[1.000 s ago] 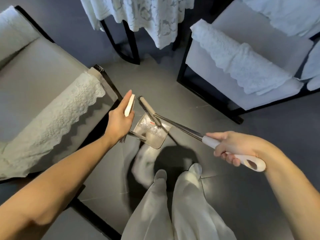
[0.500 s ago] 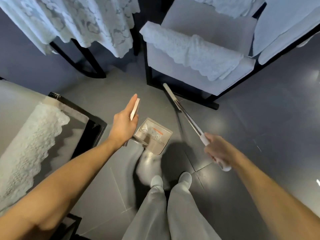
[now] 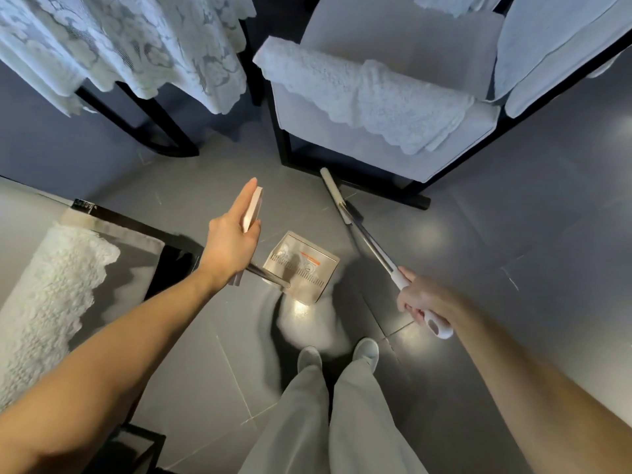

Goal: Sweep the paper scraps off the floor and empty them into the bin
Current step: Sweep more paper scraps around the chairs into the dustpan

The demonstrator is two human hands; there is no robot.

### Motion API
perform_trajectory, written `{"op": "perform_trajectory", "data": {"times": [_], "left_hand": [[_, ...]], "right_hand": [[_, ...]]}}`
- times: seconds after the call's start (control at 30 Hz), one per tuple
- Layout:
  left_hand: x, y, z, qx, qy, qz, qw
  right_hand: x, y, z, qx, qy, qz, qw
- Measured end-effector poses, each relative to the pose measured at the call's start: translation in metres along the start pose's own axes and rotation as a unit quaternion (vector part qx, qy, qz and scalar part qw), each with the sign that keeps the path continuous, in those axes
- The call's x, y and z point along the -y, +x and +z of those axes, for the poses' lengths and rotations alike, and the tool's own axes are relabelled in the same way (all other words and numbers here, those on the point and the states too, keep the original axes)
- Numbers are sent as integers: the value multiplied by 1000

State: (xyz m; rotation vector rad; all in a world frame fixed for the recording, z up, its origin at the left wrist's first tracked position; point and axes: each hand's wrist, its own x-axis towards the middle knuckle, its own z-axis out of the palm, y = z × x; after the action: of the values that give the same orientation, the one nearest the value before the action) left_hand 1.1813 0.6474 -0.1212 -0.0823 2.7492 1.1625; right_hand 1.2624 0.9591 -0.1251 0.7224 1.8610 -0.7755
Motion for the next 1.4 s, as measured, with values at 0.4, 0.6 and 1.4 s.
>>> {"op": "perform_trajectory", "data": {"times": [0.4, 0.6, 1.4], "left_hand": [[-9, -23, 5, 16, -38, 15, 999], [-42, -50, 26, 67, -39, 58, 995], [-384, -150, 325, 208, -35, 253, 944]], "right_hand": [[-59, -99, -4, 96, 47, -2, 994], [-117, -125, -2, 51, 126, -19, 990], [-474, -163, -138, -129, 484, 4, 865]]}}
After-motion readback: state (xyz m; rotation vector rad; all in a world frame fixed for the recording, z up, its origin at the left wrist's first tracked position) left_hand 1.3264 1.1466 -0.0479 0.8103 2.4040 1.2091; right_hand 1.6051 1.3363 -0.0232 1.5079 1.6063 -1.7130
